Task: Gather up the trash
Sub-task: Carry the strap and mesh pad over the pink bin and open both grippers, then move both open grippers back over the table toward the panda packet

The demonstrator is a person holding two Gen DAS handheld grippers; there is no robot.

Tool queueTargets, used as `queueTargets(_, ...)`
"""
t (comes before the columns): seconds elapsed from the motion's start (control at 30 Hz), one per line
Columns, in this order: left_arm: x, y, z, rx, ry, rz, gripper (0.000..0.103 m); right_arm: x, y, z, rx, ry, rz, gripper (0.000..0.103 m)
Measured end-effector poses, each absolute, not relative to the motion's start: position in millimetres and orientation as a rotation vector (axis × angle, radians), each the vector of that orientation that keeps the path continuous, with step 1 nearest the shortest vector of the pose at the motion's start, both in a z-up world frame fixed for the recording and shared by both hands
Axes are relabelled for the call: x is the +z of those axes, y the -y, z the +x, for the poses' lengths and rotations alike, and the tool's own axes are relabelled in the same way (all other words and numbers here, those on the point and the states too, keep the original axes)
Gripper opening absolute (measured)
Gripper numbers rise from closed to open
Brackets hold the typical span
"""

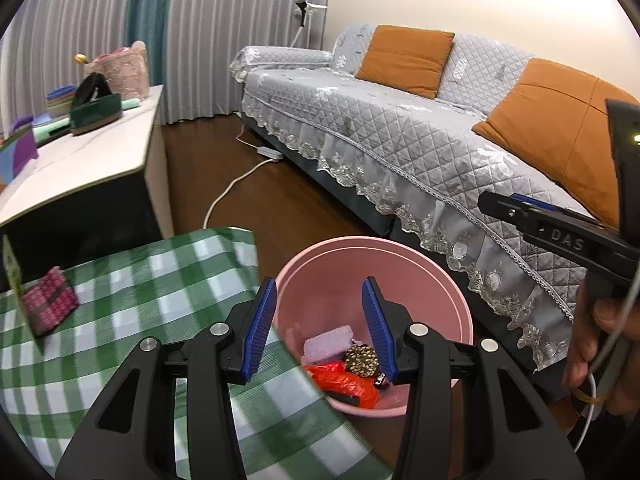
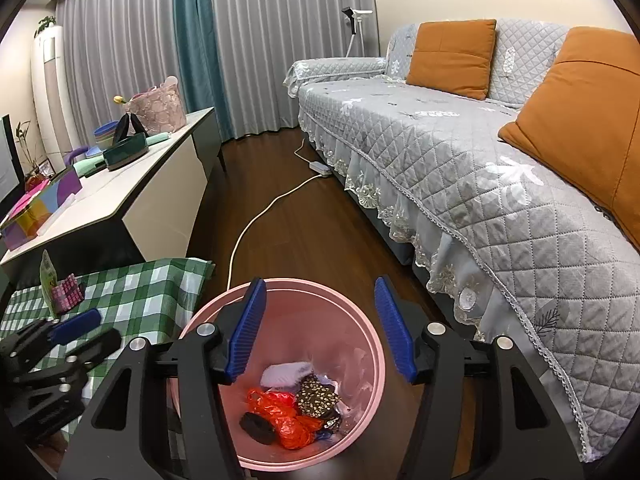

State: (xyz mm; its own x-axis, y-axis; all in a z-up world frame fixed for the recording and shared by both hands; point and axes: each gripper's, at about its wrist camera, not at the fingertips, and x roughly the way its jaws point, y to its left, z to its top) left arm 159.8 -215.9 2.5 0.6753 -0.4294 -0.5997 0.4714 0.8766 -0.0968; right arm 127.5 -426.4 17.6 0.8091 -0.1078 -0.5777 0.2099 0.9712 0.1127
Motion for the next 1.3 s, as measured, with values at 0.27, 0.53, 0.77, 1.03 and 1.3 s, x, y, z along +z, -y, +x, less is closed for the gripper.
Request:
queueTargets(0.27,31,172,135,-0.453,-0.604,0.073,0.044,29,408,119,-0.138,-0.575,0.194,0.057)
queueTargets(0.53,51,121,113,-0.381,-0.559,0.061,0.044,47,369,107,-0.067,-0.527,0.168,0.057)
queueTargets(0.77,47,72,98,-0.296,-0.536,0.025,0.044,48,337,104,-0.007,-0.532,0.111,0.057)
queueTargets(1.03,37,31,99,-0.201,-0.542,-0.018,0.044,44,321,109,0.017,-0.547,0.097,0.057)
queueTargets(1.3,30,7,108,-0.143,-0.548,-0.055,0.044,40,306,123,0.047,-0.56,0.11,0.057)
